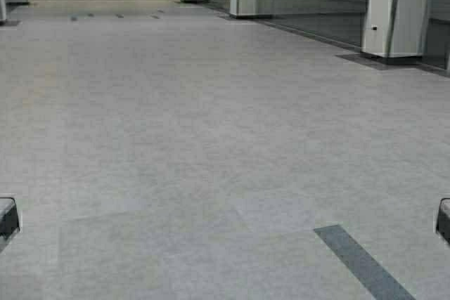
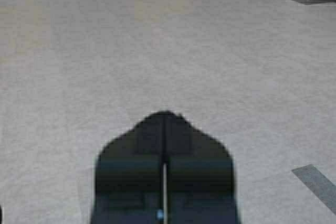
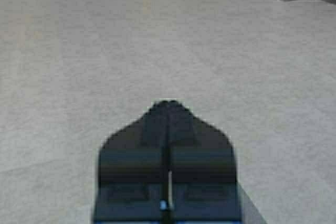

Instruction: Navigate to elevator, push the call button, then enter the elevator

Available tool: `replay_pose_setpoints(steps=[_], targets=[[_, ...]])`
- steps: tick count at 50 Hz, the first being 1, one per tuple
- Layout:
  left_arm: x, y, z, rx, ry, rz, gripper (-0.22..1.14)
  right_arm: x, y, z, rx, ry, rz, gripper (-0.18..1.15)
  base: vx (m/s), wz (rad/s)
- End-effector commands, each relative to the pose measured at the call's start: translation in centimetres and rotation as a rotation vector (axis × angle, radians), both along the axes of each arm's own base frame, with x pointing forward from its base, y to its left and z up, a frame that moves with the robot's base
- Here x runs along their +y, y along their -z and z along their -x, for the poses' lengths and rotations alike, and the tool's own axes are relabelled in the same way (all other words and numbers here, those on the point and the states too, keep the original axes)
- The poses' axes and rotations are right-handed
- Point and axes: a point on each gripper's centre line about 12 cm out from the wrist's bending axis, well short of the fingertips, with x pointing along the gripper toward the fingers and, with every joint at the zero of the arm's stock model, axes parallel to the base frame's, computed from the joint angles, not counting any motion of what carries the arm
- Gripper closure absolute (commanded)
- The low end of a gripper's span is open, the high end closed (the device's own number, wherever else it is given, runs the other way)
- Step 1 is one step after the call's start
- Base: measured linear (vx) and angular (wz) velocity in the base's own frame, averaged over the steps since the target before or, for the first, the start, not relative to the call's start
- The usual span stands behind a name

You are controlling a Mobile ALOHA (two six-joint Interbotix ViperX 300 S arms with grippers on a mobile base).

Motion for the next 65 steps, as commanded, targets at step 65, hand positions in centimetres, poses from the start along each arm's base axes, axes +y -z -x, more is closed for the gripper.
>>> replay_pose_setpoints(steps=[65], targets=[[0.0, -1.2, -1.1, -0.049, -0.002, 0.016, 0.89, 0.0, -2.2, -3.7, -0.095, -0.002, -0.008, 0.92, 0.63, -0.01]])
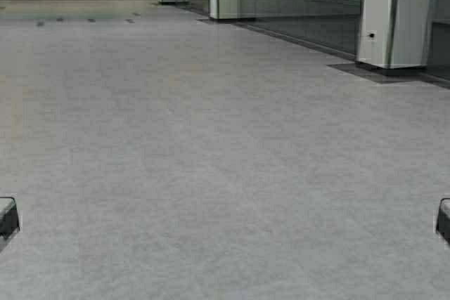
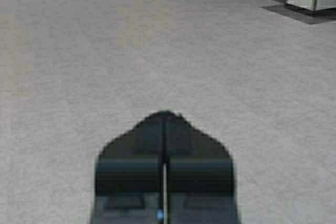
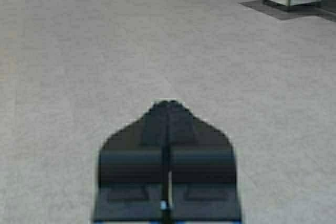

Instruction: Navigate to elevator, push the call button, then enter the elevator

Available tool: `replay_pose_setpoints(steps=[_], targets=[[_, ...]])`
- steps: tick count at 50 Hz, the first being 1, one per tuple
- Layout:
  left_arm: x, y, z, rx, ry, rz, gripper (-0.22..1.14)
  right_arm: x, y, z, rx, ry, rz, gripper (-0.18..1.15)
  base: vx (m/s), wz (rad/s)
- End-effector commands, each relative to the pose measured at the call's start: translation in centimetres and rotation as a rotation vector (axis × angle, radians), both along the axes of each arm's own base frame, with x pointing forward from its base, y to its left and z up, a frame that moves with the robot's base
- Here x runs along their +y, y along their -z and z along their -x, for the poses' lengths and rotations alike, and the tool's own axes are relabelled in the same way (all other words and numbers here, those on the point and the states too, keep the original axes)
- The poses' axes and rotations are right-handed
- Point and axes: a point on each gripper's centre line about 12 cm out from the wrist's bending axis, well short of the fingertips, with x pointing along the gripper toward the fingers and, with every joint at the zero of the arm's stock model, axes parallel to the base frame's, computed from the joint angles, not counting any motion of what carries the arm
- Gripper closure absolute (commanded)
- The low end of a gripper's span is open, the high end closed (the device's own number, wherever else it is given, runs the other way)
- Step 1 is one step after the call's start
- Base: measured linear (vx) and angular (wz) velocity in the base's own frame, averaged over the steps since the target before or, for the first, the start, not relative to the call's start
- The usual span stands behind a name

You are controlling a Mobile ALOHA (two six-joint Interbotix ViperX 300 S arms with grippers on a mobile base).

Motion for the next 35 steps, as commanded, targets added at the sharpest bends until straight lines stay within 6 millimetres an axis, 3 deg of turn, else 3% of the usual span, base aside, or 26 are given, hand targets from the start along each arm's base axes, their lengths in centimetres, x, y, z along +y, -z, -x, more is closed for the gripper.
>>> replay_pose_setpoints(steps=[1, 17, 35], targets=[[0.04, -0.49, -0.58, -0.026, -0.003, 0.0, 0.89, -0.01, -1.37, -0.22, -0.06, 0.0, -0.005, 0.92, 0.64, 0.32], [0.02, -0.54, -0.88, -0.029, -0.001, -0.001, 0.89, 0.0, -0.77, -0.32, -0.043, -0.001, -0.012, 0.92, 0.66, 0.42], [0.02, -0.62, -0.83, -0.034, -0.001, 0.002, 0.89, -0.01, -0.74, 0.05, -0.049, -0.002, -0.022, 0.92, 0.72, 0.26]])
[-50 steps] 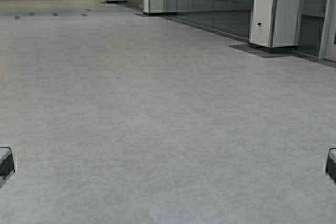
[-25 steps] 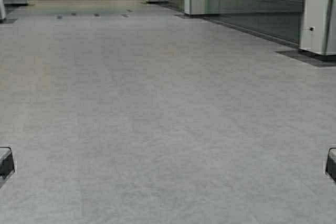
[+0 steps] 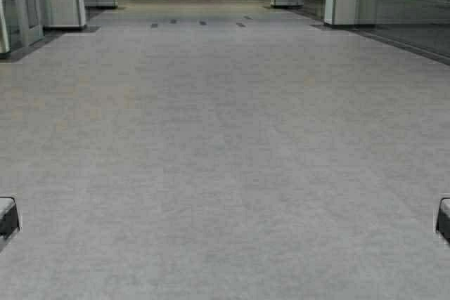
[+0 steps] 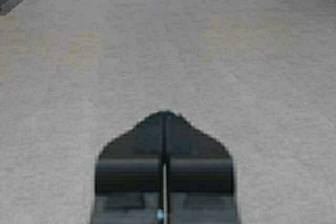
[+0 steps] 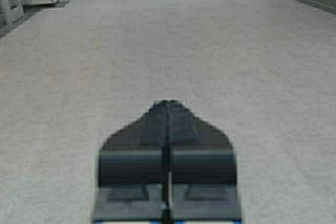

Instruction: Navigate to elevator, push the call button, then enter the elevator

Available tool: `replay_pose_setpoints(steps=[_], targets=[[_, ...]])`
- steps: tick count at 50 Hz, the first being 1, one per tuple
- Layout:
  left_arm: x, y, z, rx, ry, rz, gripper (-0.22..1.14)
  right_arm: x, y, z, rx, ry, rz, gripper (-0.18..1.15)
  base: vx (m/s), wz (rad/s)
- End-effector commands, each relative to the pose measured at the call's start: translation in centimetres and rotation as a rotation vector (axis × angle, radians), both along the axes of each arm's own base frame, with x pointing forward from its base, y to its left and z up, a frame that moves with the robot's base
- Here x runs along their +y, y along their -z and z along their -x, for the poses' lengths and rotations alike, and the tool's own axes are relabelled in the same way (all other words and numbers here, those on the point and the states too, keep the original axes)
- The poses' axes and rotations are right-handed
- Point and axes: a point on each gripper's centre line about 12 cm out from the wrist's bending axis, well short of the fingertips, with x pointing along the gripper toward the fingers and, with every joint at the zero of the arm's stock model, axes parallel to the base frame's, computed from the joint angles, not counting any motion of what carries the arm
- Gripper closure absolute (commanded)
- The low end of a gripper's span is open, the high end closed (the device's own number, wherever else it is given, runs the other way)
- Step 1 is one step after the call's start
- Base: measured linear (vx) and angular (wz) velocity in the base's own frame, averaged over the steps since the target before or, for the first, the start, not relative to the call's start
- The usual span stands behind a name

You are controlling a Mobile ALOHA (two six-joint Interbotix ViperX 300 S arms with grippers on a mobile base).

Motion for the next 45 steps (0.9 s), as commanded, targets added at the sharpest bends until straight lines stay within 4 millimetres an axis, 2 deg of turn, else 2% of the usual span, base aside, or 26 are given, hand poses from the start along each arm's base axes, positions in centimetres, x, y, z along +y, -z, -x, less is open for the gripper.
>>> replay_pose_setpoints(steps=[1, 6, 12, 30, 38, 45], targets=[[0.02, -0.79, -0.2, -0.025, -0.001, -0.001, 0.89, -0.03, -0.53, -0.1, -0.02, 0.002, 0.003, 0.92, 0.76, 0.18], [0.02, -0.17, -0.17, -0.006, -0.001, -0.003, 0.89, -0.04, -0.51, -0.06, -0.02, 0.002, 0.002, 0.92, 0.77, 0.23], [0.01, -0.64, -0.33, -0.02, -0.001, -0.007, 0.89, -0.03, -0.86, -0.12, -0.032, 0.001, -0.003, 0.92, 0.75, 0.26], [0.01, -0.48, -0.44, -0.012, -0.001, -0.006, 0.89, -0.04, -0.54, -0.3, -0.02, 0.002, -0.005, 0.92, 0.74, 0.44], [0.01, -0.5, -0.38, -0.015, -0.001, -0.007, 0.89, -0.02, -0.98, -0.4, -0.032, 0.0, -0.008, 0.92, 0.75, 0.39], [0.01, -0.47, -0.22, -0.017, 0.0, -0.003, 0.89, 0.02, -0.5, -0.28, -0.02, -0.003, -0.008, 0.92, 0.76, 0.39]])
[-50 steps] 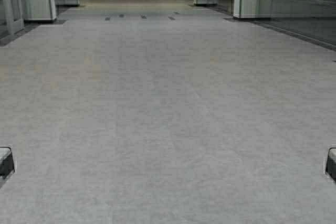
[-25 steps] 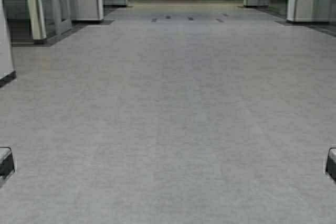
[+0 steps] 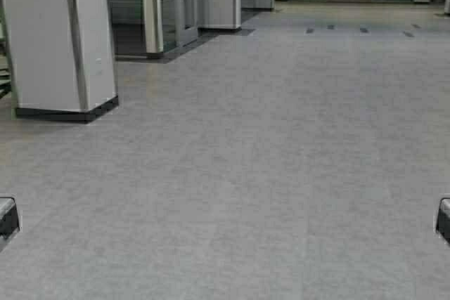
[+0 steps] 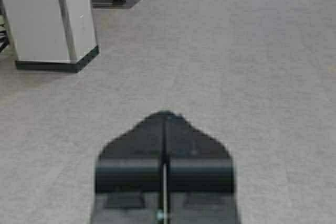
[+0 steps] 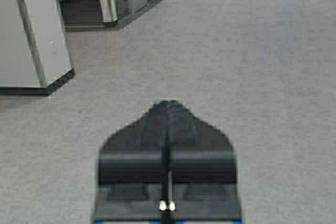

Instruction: Navigate to elevator, push the call button, then enter the elevator

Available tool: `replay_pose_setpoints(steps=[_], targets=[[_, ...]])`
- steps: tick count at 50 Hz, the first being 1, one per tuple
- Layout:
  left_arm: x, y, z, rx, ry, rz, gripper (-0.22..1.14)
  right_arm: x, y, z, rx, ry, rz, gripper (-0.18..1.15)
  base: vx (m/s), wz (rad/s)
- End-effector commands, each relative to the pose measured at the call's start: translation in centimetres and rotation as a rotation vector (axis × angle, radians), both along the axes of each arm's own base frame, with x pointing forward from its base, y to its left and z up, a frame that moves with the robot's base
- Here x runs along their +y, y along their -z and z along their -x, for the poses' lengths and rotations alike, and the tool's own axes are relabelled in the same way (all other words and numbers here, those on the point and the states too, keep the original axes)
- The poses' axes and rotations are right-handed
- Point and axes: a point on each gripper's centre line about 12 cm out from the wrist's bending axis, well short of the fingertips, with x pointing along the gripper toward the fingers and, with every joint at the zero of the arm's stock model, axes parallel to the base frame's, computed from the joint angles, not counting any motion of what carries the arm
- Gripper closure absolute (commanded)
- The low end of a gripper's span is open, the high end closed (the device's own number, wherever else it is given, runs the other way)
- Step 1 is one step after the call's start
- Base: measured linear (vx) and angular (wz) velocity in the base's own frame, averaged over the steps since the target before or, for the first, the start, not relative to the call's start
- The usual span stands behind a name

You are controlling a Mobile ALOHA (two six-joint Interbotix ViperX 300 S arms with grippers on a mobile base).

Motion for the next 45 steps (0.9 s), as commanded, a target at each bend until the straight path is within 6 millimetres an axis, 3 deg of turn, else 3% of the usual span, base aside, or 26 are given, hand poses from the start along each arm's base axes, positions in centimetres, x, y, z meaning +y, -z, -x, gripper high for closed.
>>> replay_pose_setpoints(steps=[1, 10, 19, 26, 36, 45], targets=[[0.0, -0.6, 0.0, -0.023, 0.0, 0.0, 0.89, 0.0, -0.7, -0.1, -0.025, -0.002, 0.004, 0.92, 0.75, 0.39], [0.0, 0.0, 0.0, -0.003, 0.0, 0.003, 0.89, 0.0, -0.6, -0.1, -0.022, -0.002, 0.004, 0.92, 0.75, 0.41], [0.0, -0.6, -0.2, -0.021, 0.0, 0.002, 0.89, 0.0, -1.3, 0.3, -0.052, -0.003, 0.001, 0.92, 0.71, 0.5], [0.0, -0.1, -0.5, 0.002, 0.0, -0.003, 0.89, 0.0, -0.4, 0.6, -0.032, -0.001, 0.001, 0.92, 0.71, 0.61], [0.0, -0.6, -0.6, -0.026, 0.0, 0.002, 0.89, 0.0, -1.1, 0.0, -0.041, -0.002, -0.001, 0.92, 0.68, 0.49], [0.0, -0.7, -0.3, -0.037, 0.0, 0.002, 0.89, 0.0, -0.5, -0.5, -0.014, -0.001, 0.004, 0.92, 0.69, 0.28]])
